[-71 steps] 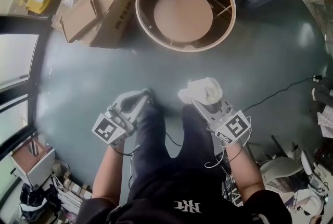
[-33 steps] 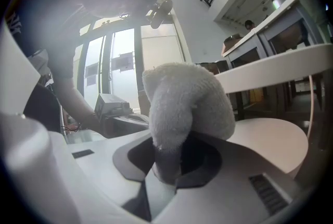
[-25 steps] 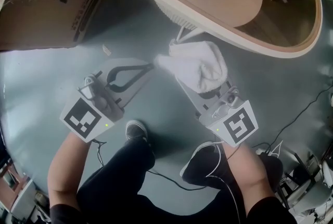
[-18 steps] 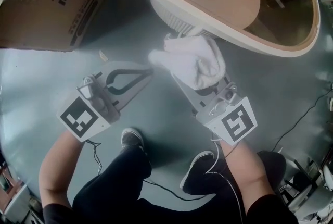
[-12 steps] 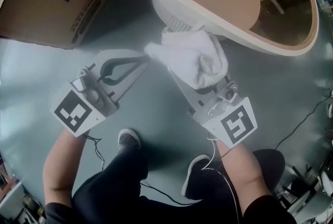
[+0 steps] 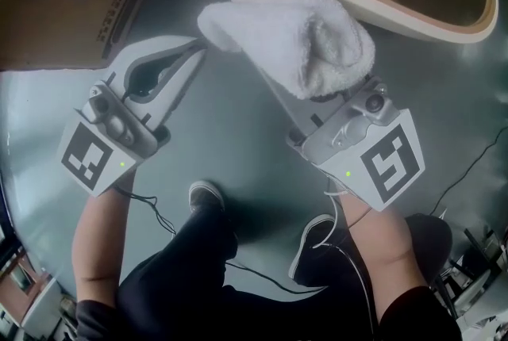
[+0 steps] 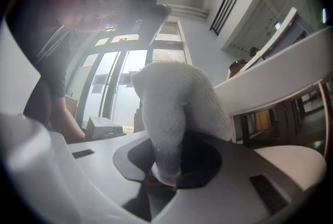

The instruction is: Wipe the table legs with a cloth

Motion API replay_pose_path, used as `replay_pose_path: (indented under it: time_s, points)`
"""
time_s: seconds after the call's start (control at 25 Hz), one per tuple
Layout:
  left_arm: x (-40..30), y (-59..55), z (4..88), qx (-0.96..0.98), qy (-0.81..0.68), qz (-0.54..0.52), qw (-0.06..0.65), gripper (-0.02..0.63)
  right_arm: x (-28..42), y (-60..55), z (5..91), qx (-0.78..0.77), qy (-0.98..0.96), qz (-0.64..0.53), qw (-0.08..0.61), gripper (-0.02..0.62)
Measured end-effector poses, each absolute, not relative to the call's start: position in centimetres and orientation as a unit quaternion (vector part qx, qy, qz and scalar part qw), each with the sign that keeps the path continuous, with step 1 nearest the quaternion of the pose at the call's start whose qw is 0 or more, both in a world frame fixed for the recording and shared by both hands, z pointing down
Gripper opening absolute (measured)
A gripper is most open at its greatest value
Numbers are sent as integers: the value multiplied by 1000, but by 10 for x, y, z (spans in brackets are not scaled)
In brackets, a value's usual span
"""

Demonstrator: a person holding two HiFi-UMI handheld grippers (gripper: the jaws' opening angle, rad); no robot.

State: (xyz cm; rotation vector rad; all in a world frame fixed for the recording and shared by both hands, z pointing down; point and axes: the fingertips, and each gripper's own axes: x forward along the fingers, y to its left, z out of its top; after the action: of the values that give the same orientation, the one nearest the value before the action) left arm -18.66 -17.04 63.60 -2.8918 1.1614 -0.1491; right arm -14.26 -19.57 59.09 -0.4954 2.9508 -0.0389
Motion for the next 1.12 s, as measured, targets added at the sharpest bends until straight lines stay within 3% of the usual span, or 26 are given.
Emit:
replay_pose_path:
  time_s: [0.6,1.12]
  points:
    - [-172,-174,658,-931,359,-67,12,5,-126,-210,640,-194,975,-69,79,77]
    - [-159,-182,671,-937,343,-67,-2,5,-119,-215,699,-216,969,-109,40,77]
